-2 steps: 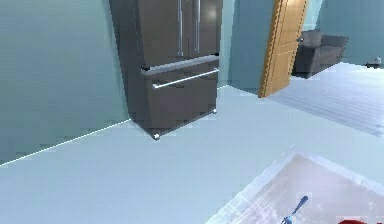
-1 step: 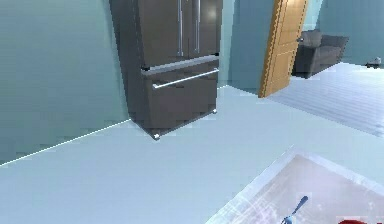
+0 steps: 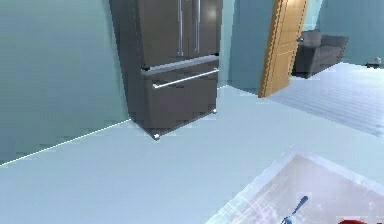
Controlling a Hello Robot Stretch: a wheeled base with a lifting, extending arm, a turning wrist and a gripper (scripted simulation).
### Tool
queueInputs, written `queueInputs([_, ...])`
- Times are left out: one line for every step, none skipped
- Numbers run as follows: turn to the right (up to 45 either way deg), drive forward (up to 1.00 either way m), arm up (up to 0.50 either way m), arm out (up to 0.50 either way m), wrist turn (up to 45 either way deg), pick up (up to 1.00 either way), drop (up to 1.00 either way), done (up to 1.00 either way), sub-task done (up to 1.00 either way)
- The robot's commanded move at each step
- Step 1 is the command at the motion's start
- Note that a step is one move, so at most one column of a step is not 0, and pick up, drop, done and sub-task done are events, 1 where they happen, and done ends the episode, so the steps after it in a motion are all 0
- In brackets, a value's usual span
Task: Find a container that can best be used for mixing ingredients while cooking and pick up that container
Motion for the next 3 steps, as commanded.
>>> queueInputs([0.0, 0.00, 0.00, 0.00, 0.0, 1.00, 0.00, 0.00, 0.00])
queueInputs([0.0, 0.00, 0.10, 0.00, 0.0, 0.00, 0.00, 0.00, 0.00])
queueInputs([0.0, 0.00, 0.00, 0.00, 0.0, 0.00, 0.00, 1.00, 0.00])
